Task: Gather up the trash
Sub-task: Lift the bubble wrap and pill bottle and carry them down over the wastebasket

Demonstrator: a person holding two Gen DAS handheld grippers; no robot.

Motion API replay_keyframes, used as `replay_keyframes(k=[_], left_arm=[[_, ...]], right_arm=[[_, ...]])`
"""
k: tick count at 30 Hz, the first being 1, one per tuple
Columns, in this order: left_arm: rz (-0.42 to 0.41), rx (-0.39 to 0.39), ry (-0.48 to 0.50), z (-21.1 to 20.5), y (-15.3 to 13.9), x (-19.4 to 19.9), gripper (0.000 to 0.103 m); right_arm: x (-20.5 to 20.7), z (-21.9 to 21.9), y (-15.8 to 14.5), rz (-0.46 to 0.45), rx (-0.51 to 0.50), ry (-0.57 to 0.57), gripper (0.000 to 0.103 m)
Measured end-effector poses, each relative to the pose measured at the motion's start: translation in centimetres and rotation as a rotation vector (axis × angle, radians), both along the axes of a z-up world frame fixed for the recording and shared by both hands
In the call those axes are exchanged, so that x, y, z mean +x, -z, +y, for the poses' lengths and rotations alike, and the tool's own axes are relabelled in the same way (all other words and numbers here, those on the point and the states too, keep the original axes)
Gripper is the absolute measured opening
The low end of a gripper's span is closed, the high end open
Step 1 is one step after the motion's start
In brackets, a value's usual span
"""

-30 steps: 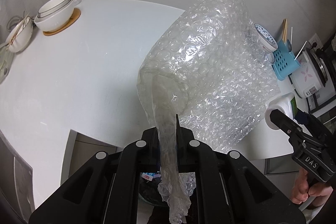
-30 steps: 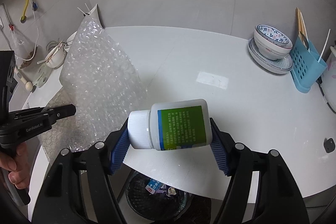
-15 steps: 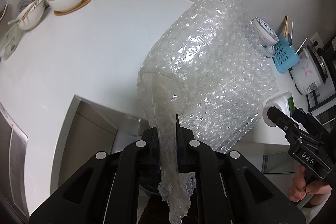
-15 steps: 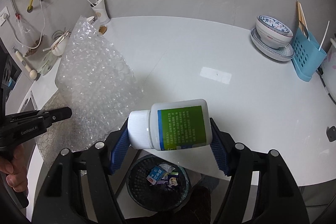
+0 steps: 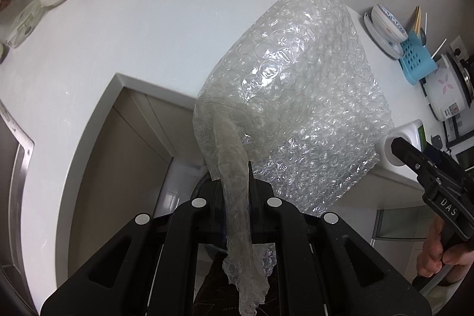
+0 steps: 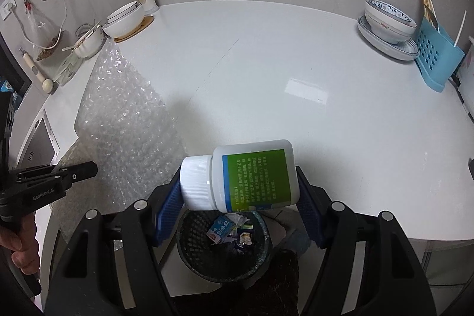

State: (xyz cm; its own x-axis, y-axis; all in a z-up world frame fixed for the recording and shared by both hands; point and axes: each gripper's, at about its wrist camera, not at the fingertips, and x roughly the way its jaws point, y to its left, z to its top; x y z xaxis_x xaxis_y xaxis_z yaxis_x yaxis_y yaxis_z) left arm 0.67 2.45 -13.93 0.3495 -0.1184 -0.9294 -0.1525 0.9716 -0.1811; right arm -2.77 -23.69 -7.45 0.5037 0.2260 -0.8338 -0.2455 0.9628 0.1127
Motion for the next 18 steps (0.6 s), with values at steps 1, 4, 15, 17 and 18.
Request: replay_keyframes(k=[1, 4, 15, 17, 18], left_arm=[[0.006, -0.001, 0.001, 0.0, 0.3, -0.3, 0.008], [0.017, 0.006, 0.002, 0.1, 1.1, -1.2, 0.008], [0.054, 0.014, 0.003, -0.1, 4.2, -4.4, 0.008], [0.059, 0.012, 0.006, -0.3, 4.8, -4.9, 0.008], [0.062, 0.010, 0.006, -0.4, 5.0, -5.1, 0.008]], right_arm=[[-0.2, 0.0, 0.2, 0.001, -0.001, 0.001, 0.066], [-0.9, 0.1, 1.0, 0.003, -0.003, 0.001, 0.066], [-2.7, 0.4, 4.7, 0.041, -0.015, -0.002, 0.066], [-2.9, 0.3, 5.3, 0.048, -0.015, -0.001, 0.066], [-3.0, 0.3, 5.6, 0.053, -0.015, 0.000, 0.066]])
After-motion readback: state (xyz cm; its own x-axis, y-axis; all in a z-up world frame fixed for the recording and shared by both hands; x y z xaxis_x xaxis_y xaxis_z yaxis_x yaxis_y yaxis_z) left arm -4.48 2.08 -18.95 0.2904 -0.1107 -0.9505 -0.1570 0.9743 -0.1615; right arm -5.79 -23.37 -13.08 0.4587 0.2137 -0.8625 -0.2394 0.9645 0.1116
